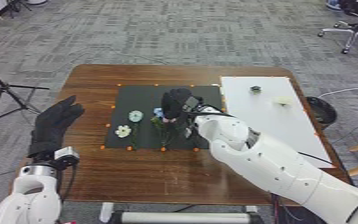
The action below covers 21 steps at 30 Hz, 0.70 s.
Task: Arrange flowers
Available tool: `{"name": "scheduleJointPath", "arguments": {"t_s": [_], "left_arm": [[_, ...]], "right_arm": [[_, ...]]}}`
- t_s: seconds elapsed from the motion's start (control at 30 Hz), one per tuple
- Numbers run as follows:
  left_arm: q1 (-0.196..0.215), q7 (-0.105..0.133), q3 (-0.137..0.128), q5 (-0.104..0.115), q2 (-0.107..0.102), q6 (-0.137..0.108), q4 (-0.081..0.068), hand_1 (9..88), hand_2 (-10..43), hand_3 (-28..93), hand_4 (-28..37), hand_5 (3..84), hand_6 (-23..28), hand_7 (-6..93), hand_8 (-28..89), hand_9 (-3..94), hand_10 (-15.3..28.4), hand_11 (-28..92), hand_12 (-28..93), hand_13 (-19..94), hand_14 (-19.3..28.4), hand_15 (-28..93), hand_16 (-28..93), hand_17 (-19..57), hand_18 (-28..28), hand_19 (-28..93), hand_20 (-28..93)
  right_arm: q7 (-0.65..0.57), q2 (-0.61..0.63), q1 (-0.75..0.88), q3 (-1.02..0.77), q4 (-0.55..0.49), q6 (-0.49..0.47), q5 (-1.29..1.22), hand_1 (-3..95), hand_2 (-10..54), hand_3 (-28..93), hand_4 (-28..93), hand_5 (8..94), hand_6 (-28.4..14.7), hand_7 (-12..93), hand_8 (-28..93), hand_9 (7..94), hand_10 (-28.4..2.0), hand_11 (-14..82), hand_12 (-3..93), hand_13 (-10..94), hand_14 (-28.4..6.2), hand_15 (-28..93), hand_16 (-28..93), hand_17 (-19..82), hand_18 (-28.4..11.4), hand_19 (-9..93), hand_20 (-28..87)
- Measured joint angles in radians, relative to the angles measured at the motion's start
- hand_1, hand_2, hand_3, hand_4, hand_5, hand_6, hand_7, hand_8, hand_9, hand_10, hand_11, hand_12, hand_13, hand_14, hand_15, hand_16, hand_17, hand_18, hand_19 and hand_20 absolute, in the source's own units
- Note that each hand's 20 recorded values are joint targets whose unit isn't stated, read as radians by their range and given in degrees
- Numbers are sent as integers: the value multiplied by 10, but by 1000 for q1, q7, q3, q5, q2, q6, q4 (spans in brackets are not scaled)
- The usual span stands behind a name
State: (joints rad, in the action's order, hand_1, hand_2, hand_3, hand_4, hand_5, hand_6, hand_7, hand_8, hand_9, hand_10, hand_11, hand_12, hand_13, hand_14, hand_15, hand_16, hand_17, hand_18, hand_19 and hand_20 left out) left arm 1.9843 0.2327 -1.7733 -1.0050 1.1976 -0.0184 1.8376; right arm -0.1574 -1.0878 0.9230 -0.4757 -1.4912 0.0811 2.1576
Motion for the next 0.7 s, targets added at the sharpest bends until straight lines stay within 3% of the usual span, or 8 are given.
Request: {"name": "scheduleJointPath", "arguments": {"t_s": [0.37, 0.6, 0.7], "left_arm": [[0, 0, 0, 0, 1, 0, 0, 256, 15, 697, -283, 451, 37, 125, -66, 466, 143, 212, 130, 367, 186, 235, 4, 51, 141, 121, 193], [4, 1, -1, 0, 1, 0, 2, 257, 15, 696, -282, 450, 36, 127, -66, 466, 143, 212, 130, 367, 186, 235, 4, 51, 141, 121, 193], [5, 2, -1, 0, 1, 0, 3, 256, 15, 697, -282, 451, 36, 127, -66, 467, 143, 212, 130, 366, 186, 234, 4, 51, 141, 121, 193]], "right_arm": [[-4, 11, -21, -1, -12, -6, -9, 537, -95, 584, -160, 679, 17, 187, 43, 678, -122, 121, 167, 705, -89, 579, 348, 300, -212, 667, 572], [-14, 62, -34, -43, -108, -6, -26, 480, -95, 645, -174, 644, 24, 187, 14, 633, -128, 109, 166, 661, -104, 520, 319, 272, -207, 607, 528], [-13, 92, -37, -89, -143, 5, -13, 442, -95, 677, -169, 621, 23, 184, -84, 617, -127, 106, 168, 641, -111, 506, 316, 259, -207, 596, 516]]}}
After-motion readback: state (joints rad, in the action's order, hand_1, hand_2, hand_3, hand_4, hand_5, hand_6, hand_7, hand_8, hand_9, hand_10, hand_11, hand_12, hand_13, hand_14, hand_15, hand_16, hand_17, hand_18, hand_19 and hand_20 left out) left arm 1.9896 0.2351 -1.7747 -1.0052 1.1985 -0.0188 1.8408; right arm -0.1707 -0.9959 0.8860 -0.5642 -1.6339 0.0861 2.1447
